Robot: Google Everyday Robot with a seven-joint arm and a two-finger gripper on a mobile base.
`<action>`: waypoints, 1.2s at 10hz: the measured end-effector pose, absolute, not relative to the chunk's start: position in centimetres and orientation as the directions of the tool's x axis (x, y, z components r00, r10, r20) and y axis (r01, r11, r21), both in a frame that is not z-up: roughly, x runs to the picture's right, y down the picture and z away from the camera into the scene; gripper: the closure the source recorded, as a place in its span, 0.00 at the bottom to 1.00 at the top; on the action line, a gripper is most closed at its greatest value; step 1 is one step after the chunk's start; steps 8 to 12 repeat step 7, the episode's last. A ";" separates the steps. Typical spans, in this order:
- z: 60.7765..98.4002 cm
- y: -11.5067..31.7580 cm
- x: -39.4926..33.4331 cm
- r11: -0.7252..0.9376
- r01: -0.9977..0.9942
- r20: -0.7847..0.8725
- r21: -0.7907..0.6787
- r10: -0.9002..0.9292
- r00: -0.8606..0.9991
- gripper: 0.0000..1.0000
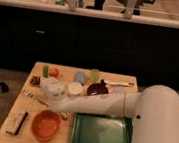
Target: Place pepper in metal cup
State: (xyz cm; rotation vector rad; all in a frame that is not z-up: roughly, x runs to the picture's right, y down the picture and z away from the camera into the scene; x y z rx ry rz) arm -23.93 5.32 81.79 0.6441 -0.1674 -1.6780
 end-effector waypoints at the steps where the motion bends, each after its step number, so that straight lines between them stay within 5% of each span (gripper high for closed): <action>1: 82.0 5.7 -24.1 -0.240 0.867 -0.329 0.437 -0.939 -0.095 0.90; 12: 82.6 6.4 -23.0 -0.194 0.875 -0.315 0.444 -0.948 -0.051 0.90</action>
